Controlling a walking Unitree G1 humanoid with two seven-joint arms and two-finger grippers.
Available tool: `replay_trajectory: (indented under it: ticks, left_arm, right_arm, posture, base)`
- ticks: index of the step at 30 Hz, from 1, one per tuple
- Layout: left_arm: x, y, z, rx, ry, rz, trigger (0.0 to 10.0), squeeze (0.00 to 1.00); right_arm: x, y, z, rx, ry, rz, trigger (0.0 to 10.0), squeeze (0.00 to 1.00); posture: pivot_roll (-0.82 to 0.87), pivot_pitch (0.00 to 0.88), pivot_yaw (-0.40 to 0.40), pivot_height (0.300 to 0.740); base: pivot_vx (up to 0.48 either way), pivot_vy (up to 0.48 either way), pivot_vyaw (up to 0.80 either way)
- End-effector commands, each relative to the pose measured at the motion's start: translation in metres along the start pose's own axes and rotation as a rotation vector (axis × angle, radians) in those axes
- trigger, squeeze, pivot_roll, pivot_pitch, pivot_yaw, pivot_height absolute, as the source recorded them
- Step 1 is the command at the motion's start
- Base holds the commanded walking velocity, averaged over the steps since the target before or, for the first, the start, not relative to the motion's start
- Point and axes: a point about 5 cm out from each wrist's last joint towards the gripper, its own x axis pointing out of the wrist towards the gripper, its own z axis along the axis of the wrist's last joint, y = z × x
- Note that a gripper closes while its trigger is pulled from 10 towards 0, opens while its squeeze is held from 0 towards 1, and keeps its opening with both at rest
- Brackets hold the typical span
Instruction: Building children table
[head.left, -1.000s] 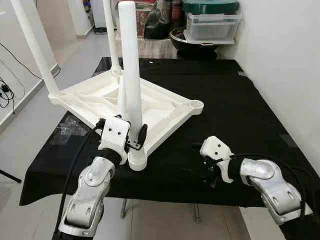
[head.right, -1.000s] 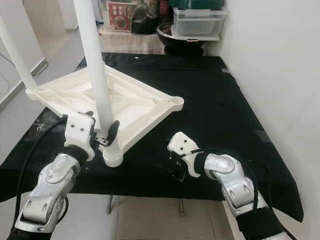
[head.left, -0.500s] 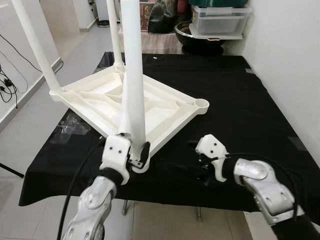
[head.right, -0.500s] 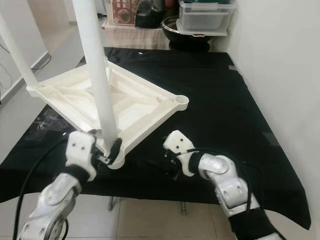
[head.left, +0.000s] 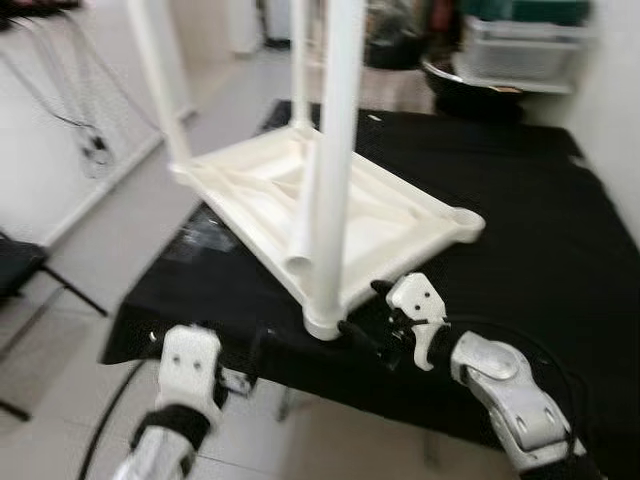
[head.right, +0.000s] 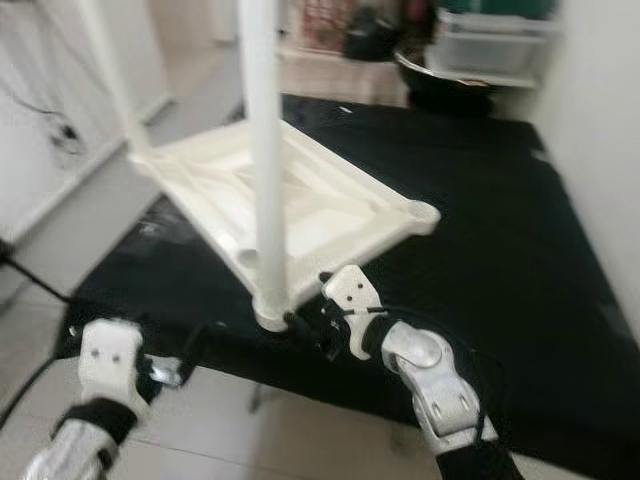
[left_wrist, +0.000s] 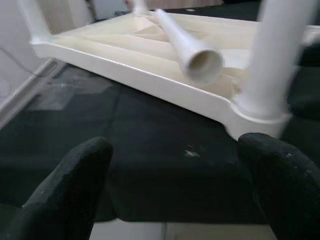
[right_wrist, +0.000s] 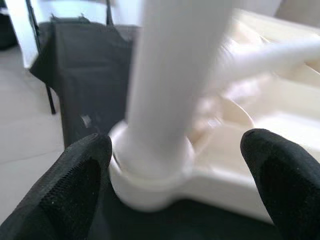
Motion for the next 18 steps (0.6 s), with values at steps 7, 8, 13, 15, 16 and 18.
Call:
replay_trajectory:
  ticks: [7, 8, 13, 15, 16, 18]
  left_arm:
    - [0.032, -0.026, 0.001, -0.041, 0.019, -0.268, 10.0, 0.00]
    - [0.036, -0.028, 0.002, -0.038, 0.017, -0.286, 10.0, 0.00]
    - [0.046, -0.033, 0.005, -0.035, 0.004, -0.322, 10.0, 0.00]
    - [0.047, -0.035, 0.006, -0.032, 0.002, -0.339, 10.0, 0.00]
    - [0.047, -0.035, 0.006, -0.032, 0.002, -0.339, 10.0, 0.00]
    - [0.047, -0.035, 0.006, -0.034, 0.007, -0.347, 10.0, 0.00]
  right_arm:
    - [0.006, -0.002, -0.016, 0.007, 0.043, -0.143, 10.0, 0.00]
    - [0.006, -0.003, -0.017, 0.003, 0.050, -0.155, 10.0, 0.00]
    - [0.000, -0.006, -0.019, -0.007, 0.058, -0.128, 10.0, 0.00]
    - [-0.002, -0.004, -0.019, -0.010, 0.051, -0.084, 10.0, 0.00]
    - [-0.002, -0.004, -0.019, -0.010, 0.051, -0.084, 10.0, 0.00]
    - [-0.005, -0.002, -0.018, -0.004, 0.039, -0.033, 10.0, 0.00]
  posture:
    - [-0.05, 0.063, -0.054, 0.740]
    - [-0.06, 0.061, -0.056, 0.740]
    - [-0.07, 0.064, -0.048, 0.740]
    - [-0.07, 0.065, -0.045, 0.740]
    - [-0.07, 0.065, -0.045, 0.740]
    - [-0.07, 0.070, -0.039, 0.740]
  base:
    - [0.000, -0.377, 0.00]
    - [0.000, -0.450, 0.00]
    - [0.000, -0.448, 0.00]
    - [0.000, -0.456, 0.00]
    - [0.000, -0.458, 0.00]
    - [0.000, -0.459, 0.00]
